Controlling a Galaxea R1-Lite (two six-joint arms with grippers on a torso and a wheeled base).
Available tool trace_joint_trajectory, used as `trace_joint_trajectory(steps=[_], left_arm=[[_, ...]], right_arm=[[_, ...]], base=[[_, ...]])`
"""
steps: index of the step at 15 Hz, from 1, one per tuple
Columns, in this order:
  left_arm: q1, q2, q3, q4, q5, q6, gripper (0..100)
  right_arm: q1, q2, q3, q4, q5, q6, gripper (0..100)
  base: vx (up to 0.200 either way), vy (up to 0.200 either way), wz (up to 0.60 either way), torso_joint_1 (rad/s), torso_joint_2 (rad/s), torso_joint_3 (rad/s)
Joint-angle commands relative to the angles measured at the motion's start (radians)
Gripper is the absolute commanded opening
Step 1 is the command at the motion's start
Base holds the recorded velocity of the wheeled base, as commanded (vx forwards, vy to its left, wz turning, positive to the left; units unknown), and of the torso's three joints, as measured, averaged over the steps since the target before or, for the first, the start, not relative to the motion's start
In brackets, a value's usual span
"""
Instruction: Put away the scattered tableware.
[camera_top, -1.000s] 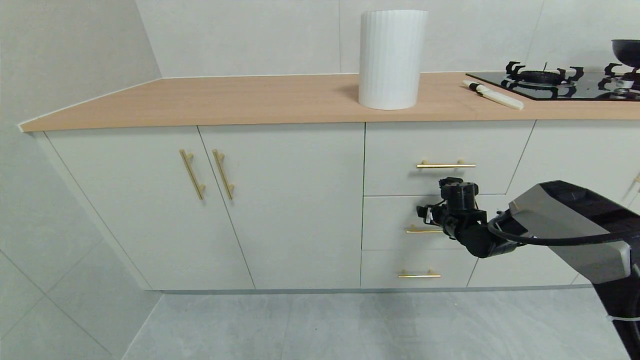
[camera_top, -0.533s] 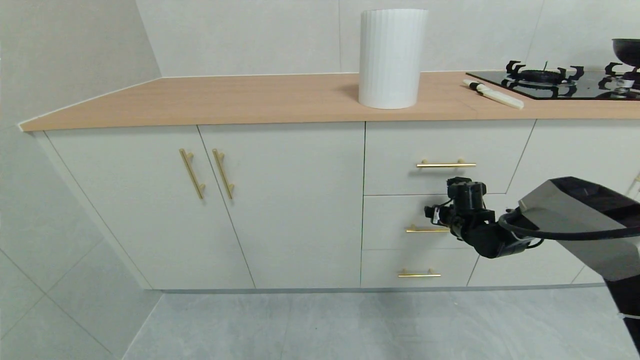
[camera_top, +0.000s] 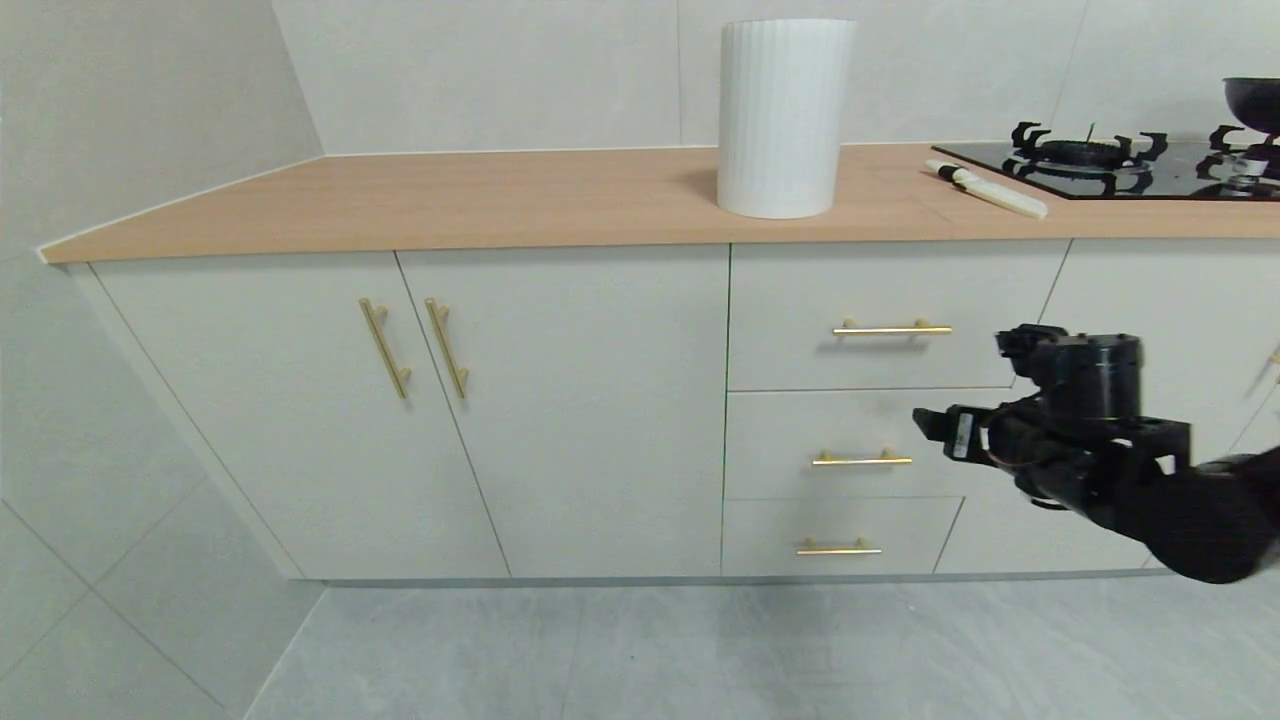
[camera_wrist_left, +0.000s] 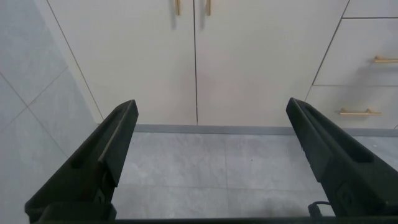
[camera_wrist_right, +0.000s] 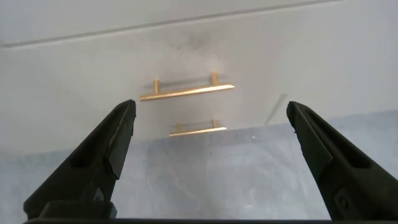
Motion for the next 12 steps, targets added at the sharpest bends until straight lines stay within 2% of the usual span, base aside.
trace_joint_trajectory(steps=[1,3,4,5,7,8,10,12], left_arm=[[0.000,0.000,0.000,0.000,0.000,0.000,100],[0.000,0.000,0.000,0.000,0.000,0.000,100],[0.000,0.000,0.000,0.000,0.000,0.000,100],[0.000,0.000,0.000,0.000,0.000,0.000,100],[0.000,0.000,0.000,0.000,0.000,0.000,100],[0.000,0.000,0.000,0.000,0.000,0.000,100],[0.000,0.000,0.000,0.000,0.000,0.000,100],[0.000,0.000,0.000,0.000,0.000,0.000,100]], right_arm=[[0.008,-0.423,0.254,-0.011,-0.008,-0.040,100],[0.006,-0.617,0.335,0.009,-0.008,-0.073,100],[0.008,-0.628,0.341,0.009,-0.009,-0.076,100],[0.006,-0.786,0.429,0.017,-0.046,-0.131,100],[0.003,-0.956,0.487,0.052,-0.095,-0.177,100],[0.002,-1.050,0.490,0.101,-0.109,-0.204,100],[-0.004,-1.254,0.453,0.287,-0.113,-0.261,100],[-0.084,-1.417,0.413,0.482,-0.113,-0.295,100]], base=[[0.000,0.000,0.00,0.000,0.00,0.000],[0.000,0.000,0.00,0.000,0.00,0.000],[0.000,0.000,0.00,0.000,0.00,0.000],[0.000,0.000,0.00,0.000,0.00,0.000],[0.000,0.000,0.00,0.000,0.00,0.000],[0.000,0.000,0.00,0.000,0.00,0.000],[0.000,0.000,0.00,0.000,0.00,0.000],[0.000,0.000,0.00,0.000,0.00,0.000]])
